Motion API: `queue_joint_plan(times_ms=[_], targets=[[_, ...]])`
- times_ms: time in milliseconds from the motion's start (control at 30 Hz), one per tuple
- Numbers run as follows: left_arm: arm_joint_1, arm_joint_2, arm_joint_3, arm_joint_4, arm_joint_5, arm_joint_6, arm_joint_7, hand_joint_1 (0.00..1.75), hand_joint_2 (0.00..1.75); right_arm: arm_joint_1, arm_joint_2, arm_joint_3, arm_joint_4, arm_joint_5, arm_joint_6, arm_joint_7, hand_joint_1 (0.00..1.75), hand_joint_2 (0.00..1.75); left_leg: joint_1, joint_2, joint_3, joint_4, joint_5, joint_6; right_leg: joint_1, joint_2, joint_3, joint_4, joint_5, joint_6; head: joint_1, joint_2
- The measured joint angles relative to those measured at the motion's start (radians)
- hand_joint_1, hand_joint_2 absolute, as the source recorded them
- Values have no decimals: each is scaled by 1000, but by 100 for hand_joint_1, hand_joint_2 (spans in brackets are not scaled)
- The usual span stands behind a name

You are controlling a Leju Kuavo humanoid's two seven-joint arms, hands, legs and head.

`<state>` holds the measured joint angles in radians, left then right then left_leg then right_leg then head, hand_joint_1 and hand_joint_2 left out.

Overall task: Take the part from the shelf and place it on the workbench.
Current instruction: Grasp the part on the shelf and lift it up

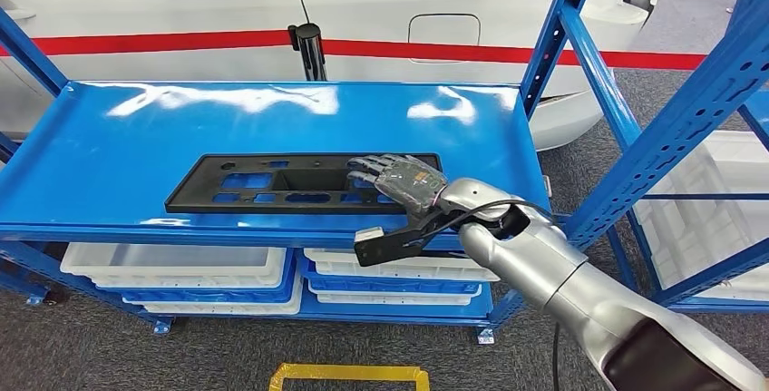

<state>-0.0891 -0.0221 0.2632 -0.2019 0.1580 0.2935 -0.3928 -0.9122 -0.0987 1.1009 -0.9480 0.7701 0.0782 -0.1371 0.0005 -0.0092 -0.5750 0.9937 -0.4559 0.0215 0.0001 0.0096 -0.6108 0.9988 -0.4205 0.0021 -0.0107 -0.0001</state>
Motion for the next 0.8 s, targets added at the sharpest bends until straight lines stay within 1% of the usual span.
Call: queue_joint_plan(times_ms=[33,100,133,167,267,400,467,533,600,667,800], targets=[[0,0,0,0,0,0,-6,0,0,0,9,7,16,18,-28,14,34,175,0,0,0,0,0,0,0,0,0,0,0,0,0,0],[-1,-1,4,-1,0,0,-31,0,0,0,31,19,58,53,-81,33,121,175,0,0,0,0,0,0,0,0,0,0,0,0,0,0],[-2,-2,8,-1,0,0,-45,0,0,1,44,26,83,67,-108,38,158,175,0,0,0,0,0,0,0,0,0,0,0,0,0,0],[-3,-3,13,-1,1,0,-56,0,0,1,56,32,108,78,-133,41,175,175,0,0,0,0,0,0,0,0,0,0,0,0,0,0],[-5,-4,25,-1,6,-5,-84,0,0,2,86,42,172,90,-208,50,171,175,0,0,0,0,0,0,0,0,0,0,0,0,0,0],[-5,-5,47,-1,21,-6,-137,0,175,-4,105,41,221,81,-268,51,162,175,0,0,0,0,0,0,0,0,0,0,0,0,0,0],[-5,-6,60,-1,29,0,-173,0,175,-7,106,34,231,80,-280,51,162,175,0,0,0,0,0,0,0,0,0,0,0,0,0,0],[-4,-6,72,-1,32,16,-207,0,175,-6,104,23,237,85,-286,51,167,175,0,0,0,0,0,0,0,0,0,0,0,0,0,0],[-4,-7,81,-1,26,47,-239,0,175,-3,100,11,240,93,-292,51,173,175,0,0,0,0,0,0,0,0,0,0,0,0,0,0],[-4,-9,86,-1,17,75,-268,0,175,0,93,-2,240,99,-302,51,173,175,0,0,0,0,0,0,0,0,0,0,0,0,0,0],[-4,-14,91,-1,-1,101,-286,0,175,12,79,-28,235,102,-327,43,174,175,0,0,0,0,0,0,0,0,0,0,0,0,0,0]])
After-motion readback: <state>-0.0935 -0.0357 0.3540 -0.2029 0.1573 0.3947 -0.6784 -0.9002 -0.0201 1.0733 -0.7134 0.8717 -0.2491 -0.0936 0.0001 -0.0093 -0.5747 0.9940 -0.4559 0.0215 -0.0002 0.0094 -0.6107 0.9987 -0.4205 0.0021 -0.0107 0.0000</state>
